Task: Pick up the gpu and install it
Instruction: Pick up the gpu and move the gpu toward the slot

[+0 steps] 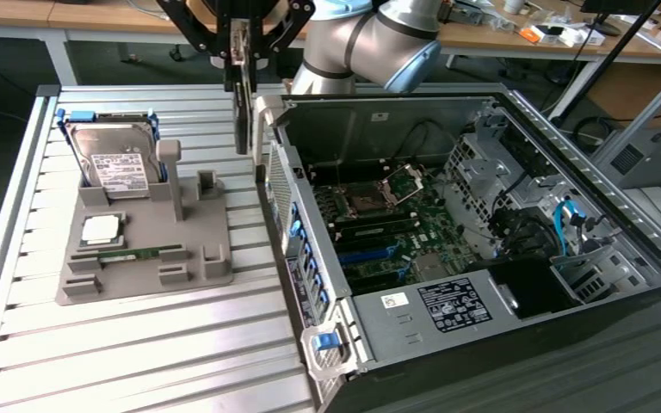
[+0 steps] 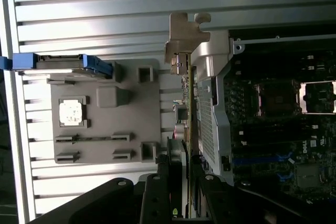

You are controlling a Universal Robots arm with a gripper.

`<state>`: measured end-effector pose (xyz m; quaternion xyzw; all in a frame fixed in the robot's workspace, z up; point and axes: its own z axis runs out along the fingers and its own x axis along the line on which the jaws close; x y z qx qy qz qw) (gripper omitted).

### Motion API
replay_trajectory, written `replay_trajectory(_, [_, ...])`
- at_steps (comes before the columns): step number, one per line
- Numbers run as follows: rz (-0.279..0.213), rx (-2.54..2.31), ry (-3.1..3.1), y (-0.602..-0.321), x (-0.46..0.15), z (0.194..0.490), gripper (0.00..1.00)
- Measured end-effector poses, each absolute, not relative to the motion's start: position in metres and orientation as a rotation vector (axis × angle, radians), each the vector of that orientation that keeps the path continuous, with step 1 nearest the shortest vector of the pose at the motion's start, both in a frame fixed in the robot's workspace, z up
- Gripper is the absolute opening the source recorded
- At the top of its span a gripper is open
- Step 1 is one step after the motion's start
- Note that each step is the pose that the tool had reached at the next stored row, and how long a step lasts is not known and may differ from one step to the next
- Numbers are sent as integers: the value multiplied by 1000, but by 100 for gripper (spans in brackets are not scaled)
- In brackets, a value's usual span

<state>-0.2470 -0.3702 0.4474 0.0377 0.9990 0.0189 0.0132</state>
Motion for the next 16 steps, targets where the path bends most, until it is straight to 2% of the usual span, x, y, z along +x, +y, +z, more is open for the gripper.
replay_trajectory(16, [51, 117, 3113, -370, -242, 447, 27])
